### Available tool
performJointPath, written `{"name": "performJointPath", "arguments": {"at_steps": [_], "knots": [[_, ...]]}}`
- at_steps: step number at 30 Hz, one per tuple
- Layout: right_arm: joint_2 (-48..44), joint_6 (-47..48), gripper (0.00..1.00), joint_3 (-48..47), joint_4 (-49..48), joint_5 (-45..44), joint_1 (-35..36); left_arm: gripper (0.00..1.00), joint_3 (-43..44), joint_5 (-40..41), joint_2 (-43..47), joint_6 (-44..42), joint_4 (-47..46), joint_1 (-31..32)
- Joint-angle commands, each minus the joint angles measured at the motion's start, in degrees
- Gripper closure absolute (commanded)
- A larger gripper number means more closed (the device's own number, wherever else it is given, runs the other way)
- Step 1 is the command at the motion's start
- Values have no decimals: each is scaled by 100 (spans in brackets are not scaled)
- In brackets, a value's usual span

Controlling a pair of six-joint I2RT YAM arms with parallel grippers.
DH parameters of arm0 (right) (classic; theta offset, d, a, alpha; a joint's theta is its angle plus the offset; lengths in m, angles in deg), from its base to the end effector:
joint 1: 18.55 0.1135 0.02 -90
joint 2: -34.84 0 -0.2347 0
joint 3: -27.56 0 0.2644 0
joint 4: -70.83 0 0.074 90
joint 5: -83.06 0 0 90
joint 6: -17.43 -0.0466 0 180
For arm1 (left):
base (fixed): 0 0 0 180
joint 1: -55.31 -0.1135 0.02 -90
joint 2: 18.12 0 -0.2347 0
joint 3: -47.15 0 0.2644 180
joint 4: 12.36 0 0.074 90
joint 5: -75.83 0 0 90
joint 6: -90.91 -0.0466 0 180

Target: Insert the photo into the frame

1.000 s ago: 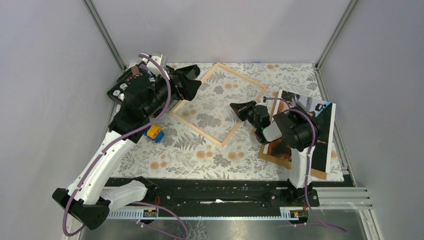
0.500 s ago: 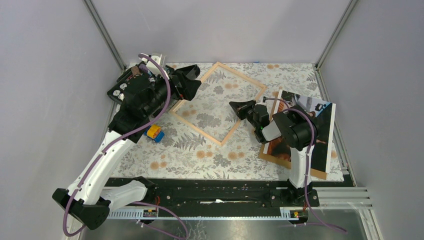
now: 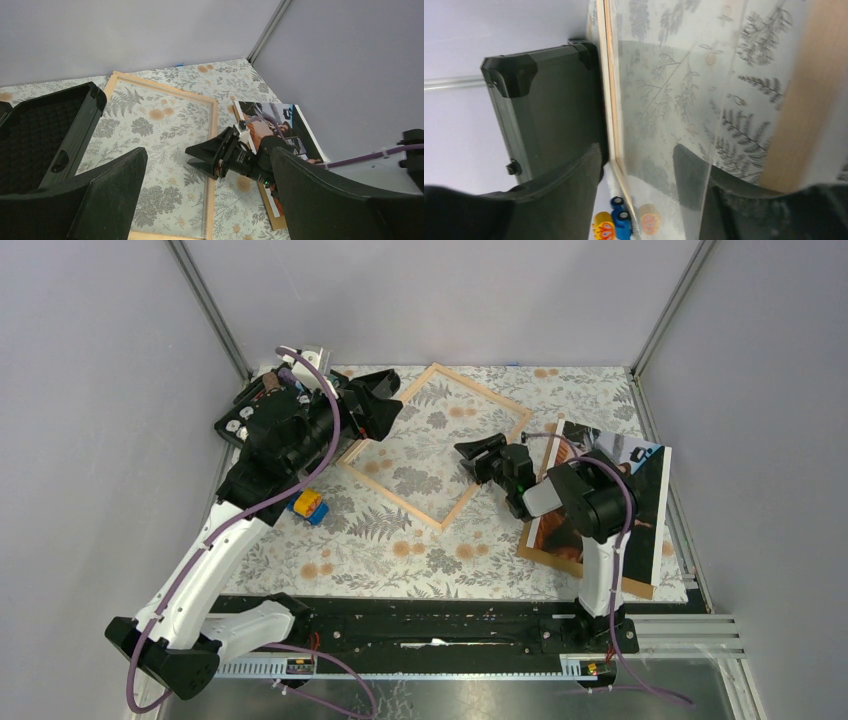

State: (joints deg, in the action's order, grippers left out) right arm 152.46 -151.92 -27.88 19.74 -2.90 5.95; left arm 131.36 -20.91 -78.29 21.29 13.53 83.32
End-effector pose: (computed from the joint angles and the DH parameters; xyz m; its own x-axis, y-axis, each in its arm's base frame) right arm 0.3357 0.1566 0.0644 -0.5007 0.8491 -0.1680 0.0839 0.2408 0.9669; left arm 0.2313 -0.1292 0.4209 -0.2252 -0.2719 -0.9356 0.5243 0.7755 -0.3516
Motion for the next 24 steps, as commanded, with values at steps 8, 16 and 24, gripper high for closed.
{"name": "performJointPath", "arguments": {"at_steps": [8,16,24], "knots": [[-873,2261,0,-1843,5158,137,89,1,-4,-139,3,27,-337,-24],[-943,2635,0,-1955,6549,-359,91,1,-8,-162,-11,35,-333,-29],[-882,3398,0,-2072,7260,-552,71,1,-6,-188,-30,53,-336,-24]]}}
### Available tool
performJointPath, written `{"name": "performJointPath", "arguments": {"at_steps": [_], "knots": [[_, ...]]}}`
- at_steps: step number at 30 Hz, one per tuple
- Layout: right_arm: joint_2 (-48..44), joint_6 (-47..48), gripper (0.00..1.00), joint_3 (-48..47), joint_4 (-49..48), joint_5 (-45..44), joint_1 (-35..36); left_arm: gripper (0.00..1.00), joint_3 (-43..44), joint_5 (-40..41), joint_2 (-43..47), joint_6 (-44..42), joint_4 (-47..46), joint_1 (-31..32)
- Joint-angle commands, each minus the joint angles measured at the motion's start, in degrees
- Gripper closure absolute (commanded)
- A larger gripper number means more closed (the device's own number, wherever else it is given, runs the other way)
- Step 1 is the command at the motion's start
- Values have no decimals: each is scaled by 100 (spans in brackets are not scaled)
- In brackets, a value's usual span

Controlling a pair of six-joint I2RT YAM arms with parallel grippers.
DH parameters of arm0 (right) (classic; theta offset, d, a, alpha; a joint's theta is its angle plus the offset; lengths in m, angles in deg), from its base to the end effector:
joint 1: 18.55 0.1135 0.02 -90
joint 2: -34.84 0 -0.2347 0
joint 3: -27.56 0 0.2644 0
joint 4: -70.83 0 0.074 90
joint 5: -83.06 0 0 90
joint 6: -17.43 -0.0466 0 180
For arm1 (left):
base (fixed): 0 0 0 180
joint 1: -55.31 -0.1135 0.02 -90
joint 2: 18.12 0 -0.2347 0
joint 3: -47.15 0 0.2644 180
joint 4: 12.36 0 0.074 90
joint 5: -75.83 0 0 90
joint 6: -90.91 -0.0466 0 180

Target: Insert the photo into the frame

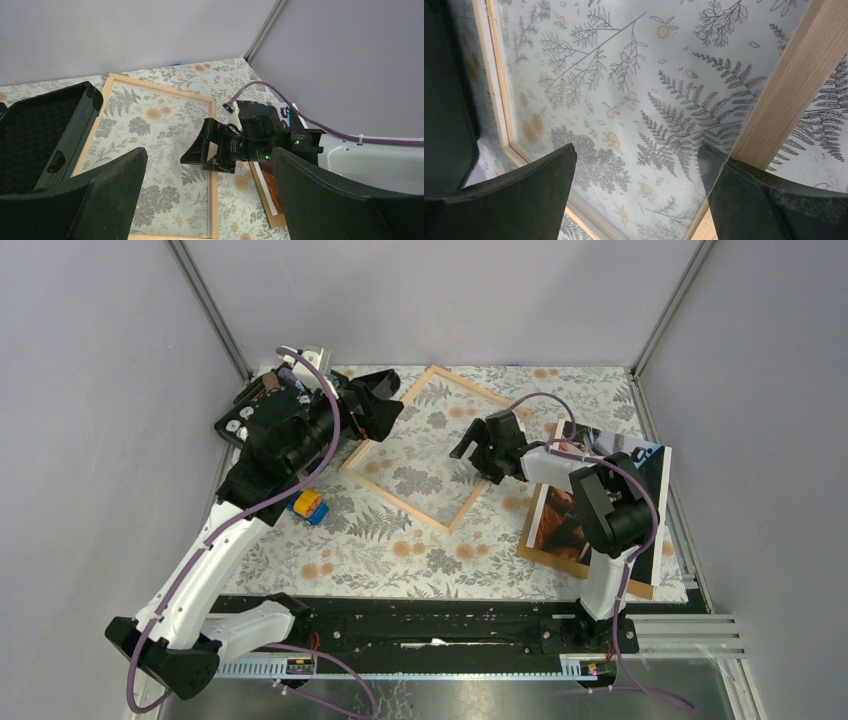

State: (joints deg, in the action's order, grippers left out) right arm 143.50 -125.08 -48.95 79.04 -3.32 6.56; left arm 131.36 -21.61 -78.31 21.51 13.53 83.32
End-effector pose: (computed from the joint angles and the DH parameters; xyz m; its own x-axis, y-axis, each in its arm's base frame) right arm 0.3707 0.1770 0.1171 -0.7275 0.5336 -0.4313 0.1810 0.7556 0.6295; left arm 0.2311 -0.1298 0.4208 -0.2310 -0.2723 -0.9341 0.5327 0.7680 -0.3556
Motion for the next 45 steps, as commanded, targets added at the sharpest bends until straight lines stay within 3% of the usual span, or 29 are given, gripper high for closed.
{"name": "performJointPath", "arguments": {"at_steps": [1,11,23,35,45], "knots": [[-34,754,0,34,1425,-566,0,1,-7,-120,-28,30,-336,-24],[-785,1530,0,858,1797,-112,-552,1,-7,-178,-72,62,-337,-25],[-1911,2238,0,724,2669,207,-850,1,-24,-177,-182,58,-336,-15],[-2302,2293,0,991,2536,455,-1042,1,-15,-231,-222,84,-332,-15],[-2241,1896,2,1723,1698,1334,-472,1,-16,-230,-231,89,-337,-7]]}}
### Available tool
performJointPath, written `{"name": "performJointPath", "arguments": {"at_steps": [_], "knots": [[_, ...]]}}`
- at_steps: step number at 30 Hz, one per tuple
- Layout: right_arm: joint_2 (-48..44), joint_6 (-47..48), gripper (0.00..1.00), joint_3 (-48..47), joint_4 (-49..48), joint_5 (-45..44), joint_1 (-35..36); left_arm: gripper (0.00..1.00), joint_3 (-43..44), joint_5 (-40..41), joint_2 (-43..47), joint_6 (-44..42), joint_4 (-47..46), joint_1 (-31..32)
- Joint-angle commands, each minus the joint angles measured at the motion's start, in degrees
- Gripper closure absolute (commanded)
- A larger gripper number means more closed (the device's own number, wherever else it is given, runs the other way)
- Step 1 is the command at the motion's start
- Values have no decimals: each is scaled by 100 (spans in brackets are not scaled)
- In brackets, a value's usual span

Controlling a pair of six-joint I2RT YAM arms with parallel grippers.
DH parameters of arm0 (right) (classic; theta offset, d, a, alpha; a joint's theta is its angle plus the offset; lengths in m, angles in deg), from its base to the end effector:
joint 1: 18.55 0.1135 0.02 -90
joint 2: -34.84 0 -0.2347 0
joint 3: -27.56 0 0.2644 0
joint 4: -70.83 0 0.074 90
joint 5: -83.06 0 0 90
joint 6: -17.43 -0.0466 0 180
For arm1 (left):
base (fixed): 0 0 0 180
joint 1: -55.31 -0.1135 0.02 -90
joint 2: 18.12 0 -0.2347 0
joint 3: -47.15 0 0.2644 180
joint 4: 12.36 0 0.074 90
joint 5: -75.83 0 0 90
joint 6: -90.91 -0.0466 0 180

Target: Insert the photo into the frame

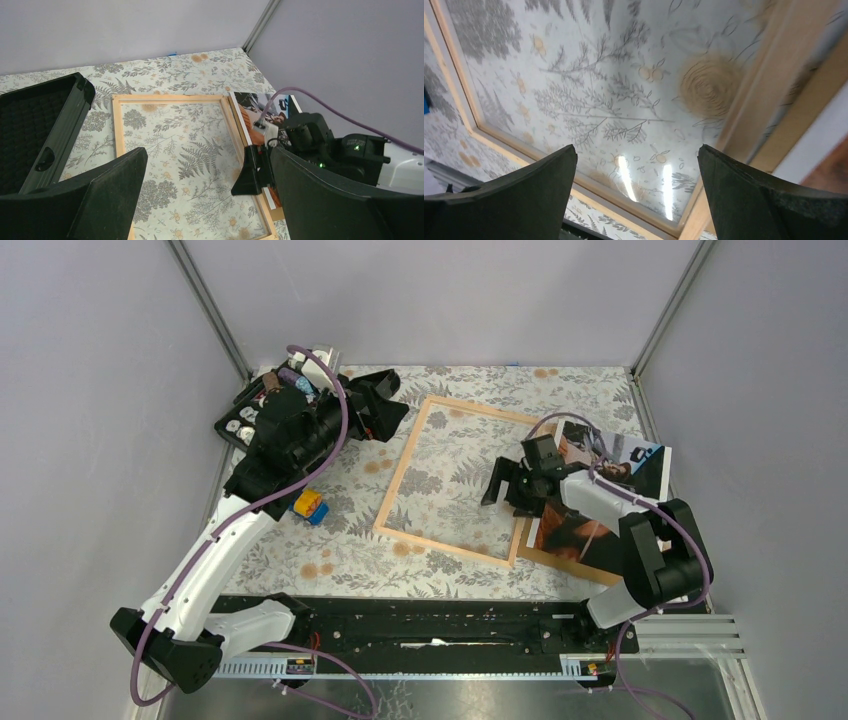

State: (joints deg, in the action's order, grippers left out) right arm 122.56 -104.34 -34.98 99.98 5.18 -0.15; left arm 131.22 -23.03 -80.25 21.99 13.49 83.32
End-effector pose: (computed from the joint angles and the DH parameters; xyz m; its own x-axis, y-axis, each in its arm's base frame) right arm 0.3002 0.1102 0.1384 -0.8790 0.2501 -0.4059 0.0447 0.8909 0.4520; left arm 0.2397 -0.1356 0.4116 -0.2719 -0.2579 -0.9271 0.5379 0.7581 -0.3686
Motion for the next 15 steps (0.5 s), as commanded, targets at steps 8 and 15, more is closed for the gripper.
{"name": "performJointPath", "arguments": {"at_steps": [8,15], "knots": [[-24,-224,2,665,-615,492,228,1,-3,-94,-35,45,-332,16],[-414,-87,2,291,-195,331,252,1,-11,-10,-7,-12,-333,59]]}}
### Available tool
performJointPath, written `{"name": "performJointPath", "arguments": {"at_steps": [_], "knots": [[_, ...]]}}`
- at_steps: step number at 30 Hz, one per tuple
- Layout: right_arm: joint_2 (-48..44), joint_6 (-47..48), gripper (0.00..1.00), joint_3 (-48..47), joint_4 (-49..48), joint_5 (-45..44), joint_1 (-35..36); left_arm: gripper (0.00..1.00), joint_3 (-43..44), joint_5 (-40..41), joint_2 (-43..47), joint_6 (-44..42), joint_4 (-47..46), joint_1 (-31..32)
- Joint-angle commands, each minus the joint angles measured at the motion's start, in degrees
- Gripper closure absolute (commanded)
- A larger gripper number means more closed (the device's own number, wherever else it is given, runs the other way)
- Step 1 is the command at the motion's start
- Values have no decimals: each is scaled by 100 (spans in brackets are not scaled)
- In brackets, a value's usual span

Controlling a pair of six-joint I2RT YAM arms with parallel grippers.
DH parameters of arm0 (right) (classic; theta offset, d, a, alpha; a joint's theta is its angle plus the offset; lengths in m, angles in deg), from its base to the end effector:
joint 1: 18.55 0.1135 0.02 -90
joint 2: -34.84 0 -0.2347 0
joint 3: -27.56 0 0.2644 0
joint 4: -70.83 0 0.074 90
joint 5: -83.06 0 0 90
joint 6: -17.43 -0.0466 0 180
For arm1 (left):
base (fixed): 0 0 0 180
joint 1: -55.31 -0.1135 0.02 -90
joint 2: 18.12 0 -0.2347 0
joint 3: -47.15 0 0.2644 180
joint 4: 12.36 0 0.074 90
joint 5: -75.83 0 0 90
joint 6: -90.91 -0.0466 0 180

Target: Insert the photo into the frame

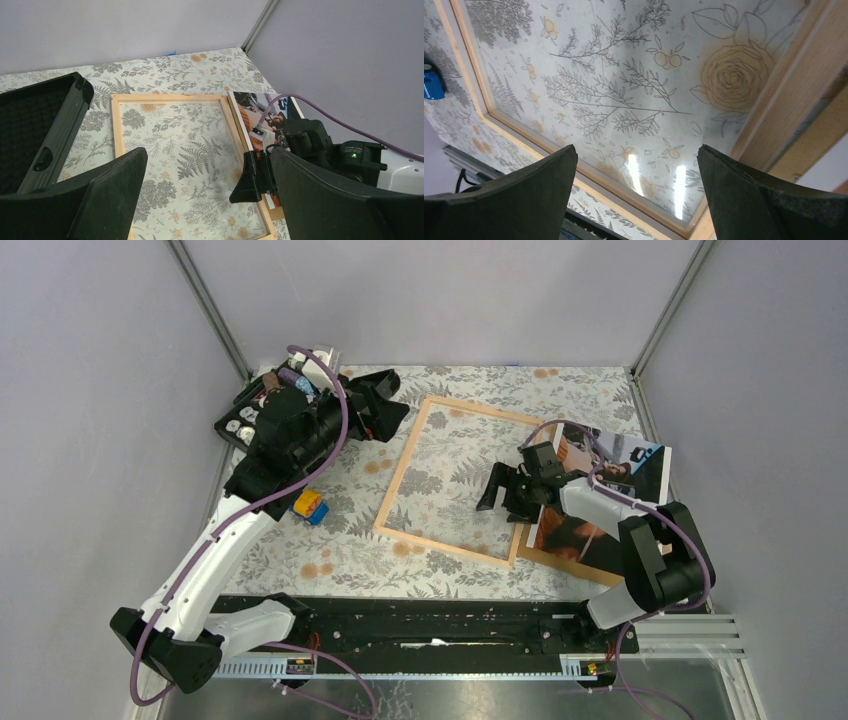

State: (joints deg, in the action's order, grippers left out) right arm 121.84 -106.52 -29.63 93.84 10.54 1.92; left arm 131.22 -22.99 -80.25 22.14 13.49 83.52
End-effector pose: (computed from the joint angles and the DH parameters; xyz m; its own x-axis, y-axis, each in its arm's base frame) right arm 0.2843 0.1211 0.1221 -0.9004 0.2325 -0.3676 -0.0009 0.8442 0.5360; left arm 0.2392 -0.1364 0.4116 -0.2740 -0.2591 -0.9262 0.5393 0.7560 -0.3710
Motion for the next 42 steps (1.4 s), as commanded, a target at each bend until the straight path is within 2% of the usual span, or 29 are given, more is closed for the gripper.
{"name": "performJointPath", "arguments": {"at_steps": [1,5,12,17,21,25,30,36,42], "knots": [[-453,215,2,-377,610,-368,38,1,-6,-15,0,-23,-333,36],[-793,402,0,-675,1149,-1107,20,1,-3,-36,24,-23,-333,36],[-846,433,0,-461,1699,-1696,-8,1,-3,-32,55,-24,-333,36],[-792,236,7,-173,1332,-1315,0,1,4,-73,43,-5,-333,36],[-463,-16,8,-133,724,-863,16,1,8,-77,52,-4,-325,36],[67,-192,10,-438,347,-493,108,1,1,-37,53,-30,-333,38],[310,-427,9,-786,-75,-4,220,1,-3,-33,74,-40,-328,45],[-15,-16,6,-975,763,-1155,195,1,-11,33,87,-84,-324,86],[-709,273,4,-595,1069,-1317,-548,1,-23,50,25,-182,-318,326]]}}
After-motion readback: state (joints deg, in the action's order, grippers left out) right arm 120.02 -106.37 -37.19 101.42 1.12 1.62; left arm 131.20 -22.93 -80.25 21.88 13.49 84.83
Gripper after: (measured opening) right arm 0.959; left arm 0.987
